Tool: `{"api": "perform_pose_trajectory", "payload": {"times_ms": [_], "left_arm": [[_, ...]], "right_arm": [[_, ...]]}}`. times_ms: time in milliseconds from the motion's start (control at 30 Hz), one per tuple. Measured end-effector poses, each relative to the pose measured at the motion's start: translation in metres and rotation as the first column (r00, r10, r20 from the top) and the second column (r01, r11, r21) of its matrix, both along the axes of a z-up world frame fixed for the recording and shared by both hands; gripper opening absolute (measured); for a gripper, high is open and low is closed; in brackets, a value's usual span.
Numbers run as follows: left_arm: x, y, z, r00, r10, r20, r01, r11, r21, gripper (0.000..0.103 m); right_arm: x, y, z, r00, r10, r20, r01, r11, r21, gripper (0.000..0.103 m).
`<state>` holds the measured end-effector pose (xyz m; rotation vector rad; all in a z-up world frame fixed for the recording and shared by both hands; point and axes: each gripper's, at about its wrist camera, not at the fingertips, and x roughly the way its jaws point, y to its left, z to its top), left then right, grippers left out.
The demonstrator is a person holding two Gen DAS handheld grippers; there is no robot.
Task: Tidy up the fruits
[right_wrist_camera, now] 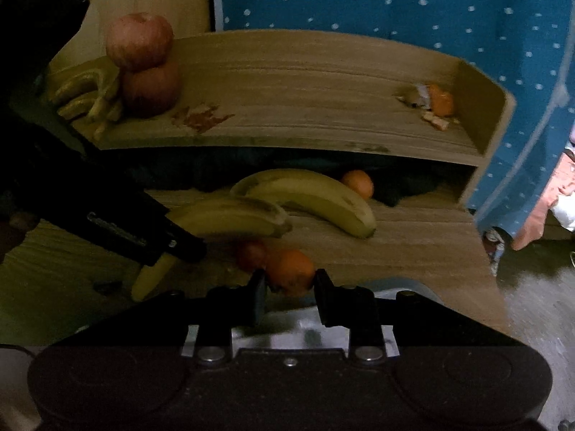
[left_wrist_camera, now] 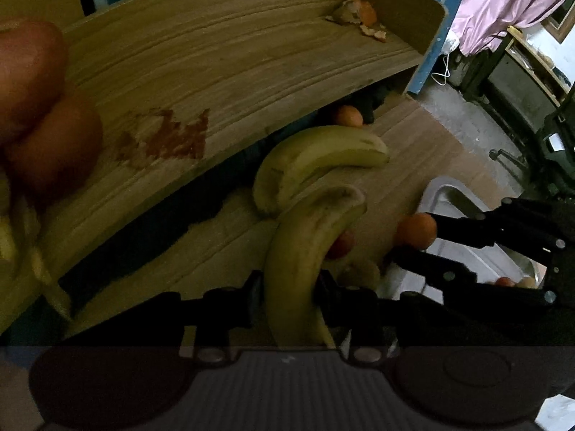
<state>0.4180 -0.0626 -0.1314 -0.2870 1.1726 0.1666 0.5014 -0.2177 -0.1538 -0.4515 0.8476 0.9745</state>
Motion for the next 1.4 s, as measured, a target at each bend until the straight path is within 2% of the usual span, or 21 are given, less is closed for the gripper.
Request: {"api": "perform_pose_trajectory", "payload": {"times_ms": [333, 733, 1267, 1400], "left_arm": [[-0.011, -0.033, 0.020, 0.998, -0.047, 0.048, 0.048, 0.999, -0.023, 0.036], [-0.006, -0.080, 0.007, 0.990, -0.134, 0.035, 0.135, 0.990, -0.039, 0.036], [-0.013, -0.086, -0.008, 0.993, -0.116, -0.019, 0.116, 0.993, -0.037, 0.037], [-0.013, -0.086, -0.009, 0.992, -0.127, -0.026, 0.126, 0.991, -0.038, 0.037]], "right_arm": [[-0.021, -0.050, 0.015, 0.992, -0.121, 0.028, 0.121, 0.993, -0.011, 0.030], [-0.033, -0.097, 0.011, 0.957, -0.286, 0.057, 0.288, 0.957, -0.040, 0.030], [-0.035, -0.097, 0.000, 0.958, -0.285, 0.039, 0.287, 0.955, -0.068, 0.031], [-0.036, -0.097, 0.001, 0.956, -0.292, 0.041, 0.294, 0.953, -0.070, 0.034]]}}
